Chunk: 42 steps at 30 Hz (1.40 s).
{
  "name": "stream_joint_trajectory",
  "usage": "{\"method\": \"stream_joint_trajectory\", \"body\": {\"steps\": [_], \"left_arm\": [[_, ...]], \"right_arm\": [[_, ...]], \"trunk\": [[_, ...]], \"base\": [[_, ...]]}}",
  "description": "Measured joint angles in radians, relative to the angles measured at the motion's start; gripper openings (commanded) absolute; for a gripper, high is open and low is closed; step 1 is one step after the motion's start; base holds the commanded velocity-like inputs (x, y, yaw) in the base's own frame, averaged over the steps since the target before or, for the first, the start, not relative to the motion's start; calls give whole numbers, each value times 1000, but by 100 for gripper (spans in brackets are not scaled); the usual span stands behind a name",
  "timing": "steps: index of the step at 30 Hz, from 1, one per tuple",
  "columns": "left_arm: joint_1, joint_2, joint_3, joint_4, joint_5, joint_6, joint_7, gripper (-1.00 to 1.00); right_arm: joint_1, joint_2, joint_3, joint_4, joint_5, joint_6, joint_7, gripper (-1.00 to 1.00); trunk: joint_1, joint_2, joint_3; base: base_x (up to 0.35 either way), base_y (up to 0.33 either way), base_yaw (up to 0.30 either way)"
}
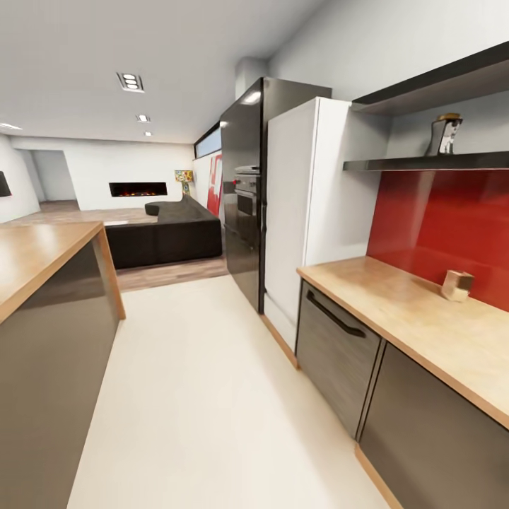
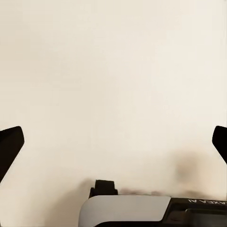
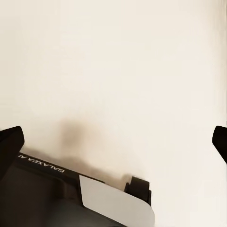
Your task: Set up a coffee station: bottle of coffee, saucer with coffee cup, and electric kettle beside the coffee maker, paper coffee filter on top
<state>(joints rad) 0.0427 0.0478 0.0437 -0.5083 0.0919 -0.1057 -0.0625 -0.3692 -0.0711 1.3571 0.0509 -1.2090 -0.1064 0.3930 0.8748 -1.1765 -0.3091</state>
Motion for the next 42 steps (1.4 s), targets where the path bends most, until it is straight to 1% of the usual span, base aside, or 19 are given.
{"method": "stream_joint_trajectory", "body": {"steps": [27,42], "left_arm": [[0,0,2,0,0,0,0,100],[0,0,4,0,0,-2,0,100]], "right_arm": [[0,0,0,0,1,0,1,100],[0,0,0,0,-1,2,1,100]], "trunk": [[0,0,0],[1,0,0]], "base": [[320,1,-9],[37,0,-227]]}}
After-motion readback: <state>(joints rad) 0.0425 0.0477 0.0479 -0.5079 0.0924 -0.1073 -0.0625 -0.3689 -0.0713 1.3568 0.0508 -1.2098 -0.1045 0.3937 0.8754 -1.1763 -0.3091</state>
